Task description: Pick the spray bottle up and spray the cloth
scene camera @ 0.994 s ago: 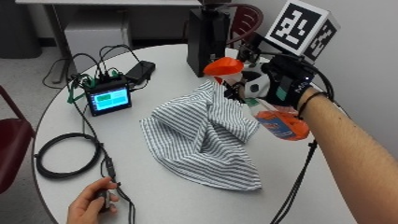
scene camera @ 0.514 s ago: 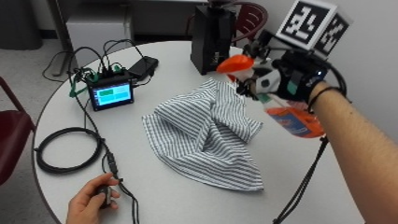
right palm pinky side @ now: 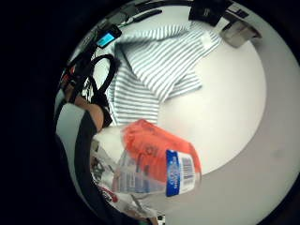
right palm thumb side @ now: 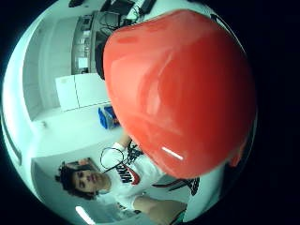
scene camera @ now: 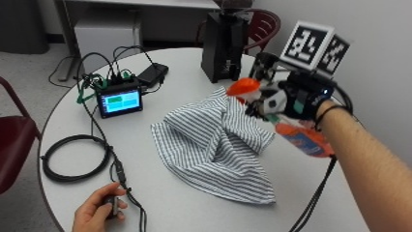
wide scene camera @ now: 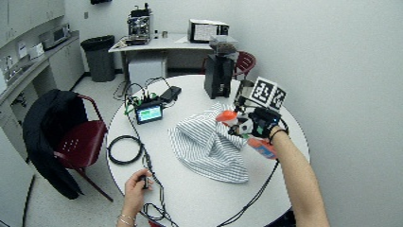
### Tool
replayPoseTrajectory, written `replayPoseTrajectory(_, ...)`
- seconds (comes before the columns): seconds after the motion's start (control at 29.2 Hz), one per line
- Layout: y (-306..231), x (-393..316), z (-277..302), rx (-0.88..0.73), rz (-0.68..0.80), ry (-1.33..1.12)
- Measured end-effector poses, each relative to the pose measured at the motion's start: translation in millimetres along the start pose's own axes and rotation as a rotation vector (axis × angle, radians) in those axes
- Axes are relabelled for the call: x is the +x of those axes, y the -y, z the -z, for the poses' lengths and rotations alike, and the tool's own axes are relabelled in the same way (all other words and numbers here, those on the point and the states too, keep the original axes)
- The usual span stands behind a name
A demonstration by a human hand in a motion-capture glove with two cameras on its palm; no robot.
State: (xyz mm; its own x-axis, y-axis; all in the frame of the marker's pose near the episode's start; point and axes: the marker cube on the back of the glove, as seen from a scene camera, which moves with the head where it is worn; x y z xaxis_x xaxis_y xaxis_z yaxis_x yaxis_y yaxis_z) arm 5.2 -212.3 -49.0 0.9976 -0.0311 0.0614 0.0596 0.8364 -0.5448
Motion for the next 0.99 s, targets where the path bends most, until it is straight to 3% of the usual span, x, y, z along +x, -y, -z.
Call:
replayPoseTrajectory(0.14, -3.1, -18.0, 32.5, 0.062, 0.021, -0.024)
replayPoseTrajectory(0.41, 3.1, 16.1, -32.1, -0.076, -0.042, 0.011)
replayPoseTrajectory(0.69, -8.9, -9.5, 39.1, 0.075, -0.001, -0.028)
replayPoseTrajectory(0.99, -1.8, 23.9, -39.1, -0.073, -0.049, 0.047)
